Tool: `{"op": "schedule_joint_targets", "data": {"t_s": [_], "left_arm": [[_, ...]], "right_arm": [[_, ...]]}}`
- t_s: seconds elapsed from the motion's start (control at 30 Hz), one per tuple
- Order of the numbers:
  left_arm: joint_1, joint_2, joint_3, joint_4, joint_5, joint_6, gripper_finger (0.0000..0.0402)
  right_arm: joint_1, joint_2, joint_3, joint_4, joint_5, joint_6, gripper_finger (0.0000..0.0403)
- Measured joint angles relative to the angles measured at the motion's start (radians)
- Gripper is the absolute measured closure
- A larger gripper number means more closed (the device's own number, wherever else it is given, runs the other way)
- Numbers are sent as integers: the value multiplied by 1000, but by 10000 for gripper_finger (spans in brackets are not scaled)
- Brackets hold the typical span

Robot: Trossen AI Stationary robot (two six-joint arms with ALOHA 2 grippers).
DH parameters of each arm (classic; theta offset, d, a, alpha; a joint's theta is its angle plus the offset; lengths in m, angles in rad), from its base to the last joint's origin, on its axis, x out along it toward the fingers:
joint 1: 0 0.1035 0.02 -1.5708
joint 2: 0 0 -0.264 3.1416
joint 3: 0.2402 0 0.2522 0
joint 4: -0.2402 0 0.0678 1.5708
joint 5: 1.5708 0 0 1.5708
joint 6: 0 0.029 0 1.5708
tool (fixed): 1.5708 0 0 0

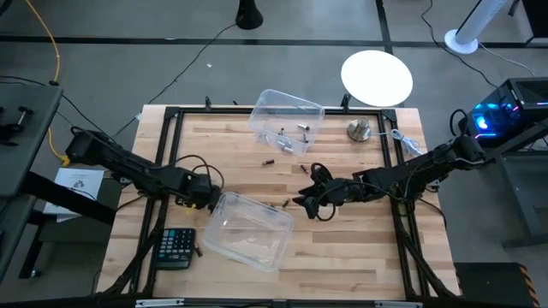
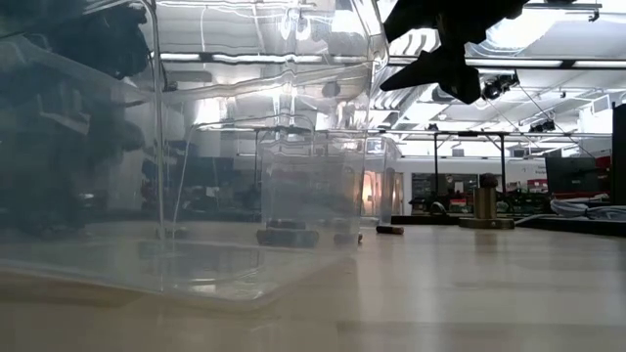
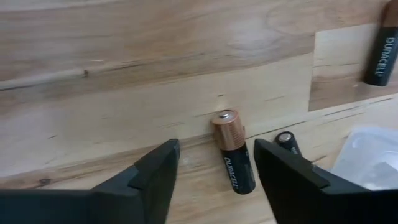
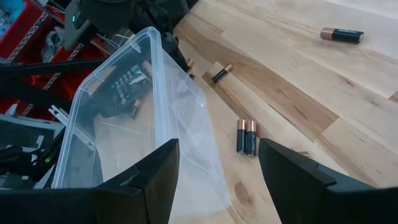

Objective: Sort batteries
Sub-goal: Put the black battery into the bottom transparent bin

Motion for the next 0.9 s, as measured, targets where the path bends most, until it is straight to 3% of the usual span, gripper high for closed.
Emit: {"op": "schedule_joint_targets", "data": {"t_s": [0.23,0.4,0.67,0.9], "left_arm": [[-2,3,-1,-41,-24,-1,369],[17,-37,-8,-84,-40,24,363],[115,-193,-1,-147,-168,153,369],[122,-387,149,-170,-174,481,370]], "right_arm": [[0,0,0,0,0,-7,188],[0,0,0,0,0,-28,188],[-7,0,0,0,22,-54,188],[-11,-16,0,11,22,-54,188]]}}
